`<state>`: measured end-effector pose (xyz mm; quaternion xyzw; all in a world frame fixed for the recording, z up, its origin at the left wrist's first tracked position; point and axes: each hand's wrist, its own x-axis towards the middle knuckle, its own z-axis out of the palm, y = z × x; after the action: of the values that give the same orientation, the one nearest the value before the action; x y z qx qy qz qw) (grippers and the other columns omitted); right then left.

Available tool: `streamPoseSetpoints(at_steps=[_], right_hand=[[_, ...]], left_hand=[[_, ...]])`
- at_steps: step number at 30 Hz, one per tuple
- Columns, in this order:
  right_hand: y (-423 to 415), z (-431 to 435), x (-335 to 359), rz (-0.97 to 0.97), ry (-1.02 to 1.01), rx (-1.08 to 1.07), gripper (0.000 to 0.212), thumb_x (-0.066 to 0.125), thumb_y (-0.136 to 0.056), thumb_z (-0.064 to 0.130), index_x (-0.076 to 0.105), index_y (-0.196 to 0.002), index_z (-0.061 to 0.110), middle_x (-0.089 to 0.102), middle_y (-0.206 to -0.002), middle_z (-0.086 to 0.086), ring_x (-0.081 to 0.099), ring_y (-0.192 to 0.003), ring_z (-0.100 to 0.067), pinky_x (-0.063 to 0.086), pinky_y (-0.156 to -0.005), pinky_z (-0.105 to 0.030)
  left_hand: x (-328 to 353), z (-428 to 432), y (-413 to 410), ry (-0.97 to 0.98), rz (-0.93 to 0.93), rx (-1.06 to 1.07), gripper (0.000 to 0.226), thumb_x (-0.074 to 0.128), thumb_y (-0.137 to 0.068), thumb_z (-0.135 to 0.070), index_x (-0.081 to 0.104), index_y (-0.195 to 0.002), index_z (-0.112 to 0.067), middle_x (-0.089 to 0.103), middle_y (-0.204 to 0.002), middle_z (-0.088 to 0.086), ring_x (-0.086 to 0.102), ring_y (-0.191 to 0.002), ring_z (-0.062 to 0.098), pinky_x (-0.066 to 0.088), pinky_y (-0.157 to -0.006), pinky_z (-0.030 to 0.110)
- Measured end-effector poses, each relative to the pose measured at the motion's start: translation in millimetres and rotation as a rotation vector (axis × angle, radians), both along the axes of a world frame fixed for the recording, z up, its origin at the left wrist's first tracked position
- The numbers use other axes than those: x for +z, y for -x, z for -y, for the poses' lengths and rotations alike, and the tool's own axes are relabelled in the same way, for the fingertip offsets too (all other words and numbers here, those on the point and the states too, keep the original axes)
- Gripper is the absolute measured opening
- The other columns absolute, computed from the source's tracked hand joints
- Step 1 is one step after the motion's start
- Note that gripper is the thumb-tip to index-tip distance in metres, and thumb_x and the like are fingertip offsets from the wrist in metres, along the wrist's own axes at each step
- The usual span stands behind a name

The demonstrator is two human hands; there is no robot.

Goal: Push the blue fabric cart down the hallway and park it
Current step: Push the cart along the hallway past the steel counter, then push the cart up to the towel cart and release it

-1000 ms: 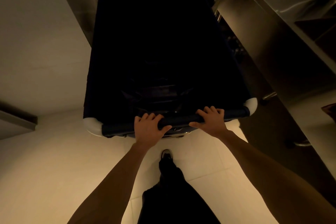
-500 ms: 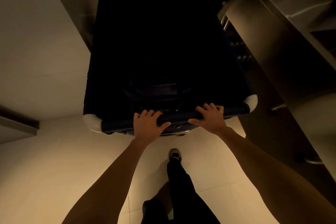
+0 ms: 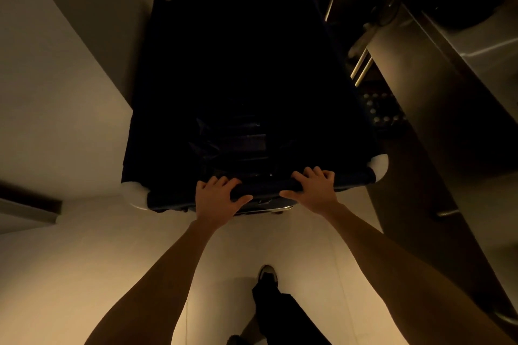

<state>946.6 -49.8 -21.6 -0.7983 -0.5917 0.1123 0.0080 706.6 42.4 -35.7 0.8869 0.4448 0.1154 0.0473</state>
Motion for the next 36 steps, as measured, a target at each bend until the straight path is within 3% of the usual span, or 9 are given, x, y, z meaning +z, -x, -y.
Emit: streamPoseSetpoints(at_steps=[12, 18, 23, 36], right_hand=[[-40.5, -99.1, 4.6, -0.007, 0.038, 0.048, 0.068, 0.039, -0.076, 0.076, 0.05, -0.123, 0.028, 0.054, -0.125, -0.009, 0.04, -0.122, -0.029, 0.023, -0.102, -0.045], [-49.8, -135.9, 2.0, -0.01, 0.019, 0.047, 0.068, 0.038, -0.076, 0.077, 0.05, -0.122, 0.028, 0.054, -0.124, -0.008, 0.04, -0.12, -0.029, 0.023, -0.1, -0.045], [-61.2, -171.6, 1.2, 0.008, 0.014, 0.044, 0.07, 0.035, -0.076, 0.078, 0.05, -0.122, 0.028, 0.055, -0.124, -0.008, 0.041, -0.121, -0.029, 0.025, -0.1, -0.046], [-88.7, -267.0, 8.4, 0.0, 0.056, 0.036, 0.07, 0.037, -0.077, 0.077, 0.048, -0.125, 0.029, 0.052, -0.129, -0.008, 0.037, -0.125, -0.028, 0.022, -0.102, -0.045]], left_hand=[[9.9, -83.4, -38.7, 0.01, -0.026, 0.056, 0.065, 0.033, -0.074, -0.073, 0.069, -0.099, -0.024, 0.071, -0.085, 0.004, 0.063, -0.083, 0.028, 0.041, -0.074, 0.038], [13.0, -122.2, -49.3, 0.046, -0.012, 0.062, 0.086, 0.011, -0.075, -0.082, 0.069, -0.1, -0.024, 0.071, -0.087, 0.004, 0.063, -0.085, 0.028, 0.042, -0.077, 0.039], [10.1, -157.2, -61.2, 0.054, -0.024, 0.077, 0.074, 0.027, -0.073, -0.078, 0.069, -0.102, -0.024, 0.071, -0.089, 0.004, 0.062, -0.087, 0.028, 0.04, -0.076, 0.039], [6.3, -255.2, -89.4, 0.087, -0.039, 0.085, 0.068, 0.03, -0.072, -0.076, 0.067, -0.103, -0.028, 0.07, -0.091, 0.002, 0.061, -0.089, 0.027, 0.039, -0.078, 0.039]])
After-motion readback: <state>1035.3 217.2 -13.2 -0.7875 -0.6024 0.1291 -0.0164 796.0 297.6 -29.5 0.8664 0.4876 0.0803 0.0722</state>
